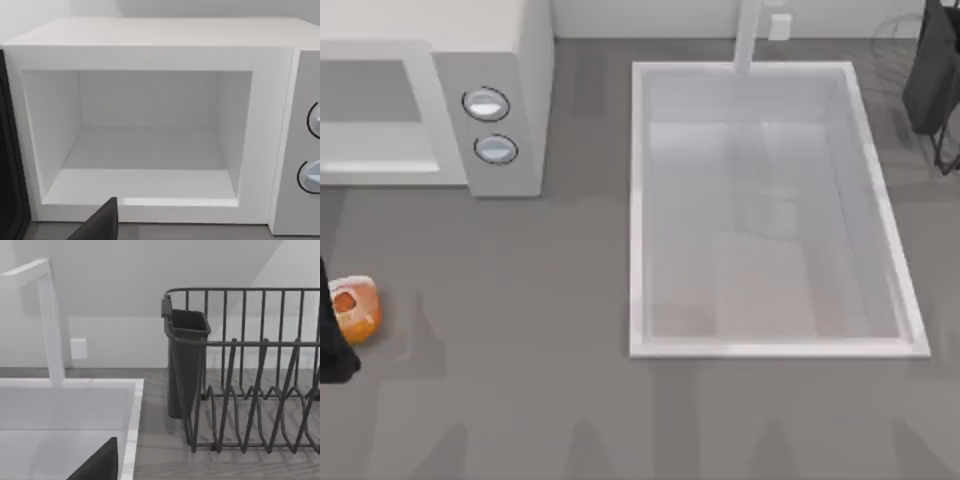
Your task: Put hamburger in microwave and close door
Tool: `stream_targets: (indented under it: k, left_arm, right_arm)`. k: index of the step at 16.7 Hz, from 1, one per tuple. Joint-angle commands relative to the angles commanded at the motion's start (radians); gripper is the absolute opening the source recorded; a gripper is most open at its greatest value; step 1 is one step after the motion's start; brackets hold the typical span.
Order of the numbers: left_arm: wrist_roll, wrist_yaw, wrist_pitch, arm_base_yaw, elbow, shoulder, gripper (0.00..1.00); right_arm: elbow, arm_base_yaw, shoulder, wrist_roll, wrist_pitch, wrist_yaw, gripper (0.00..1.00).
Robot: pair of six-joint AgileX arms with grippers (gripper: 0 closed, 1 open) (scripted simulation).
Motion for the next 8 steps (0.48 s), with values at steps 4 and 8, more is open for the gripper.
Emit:
stream_targets:
  k: [4, 8]
  left_arm:
    - [0.028, 0.000, -0.022, 0.001, 0.028, 0.031, 1.00]
    - [0.192, -0.001, -0.142, 0.005, 0.178, 0.219, 1.00]
  right_arm:
    - [0.000, 0.000, 0.000, 0.000, 0.000, 0.000, 1.00]
    - [0.000, 0.000, 0.000, 0.000, 0.000, 0.000, 1.00]
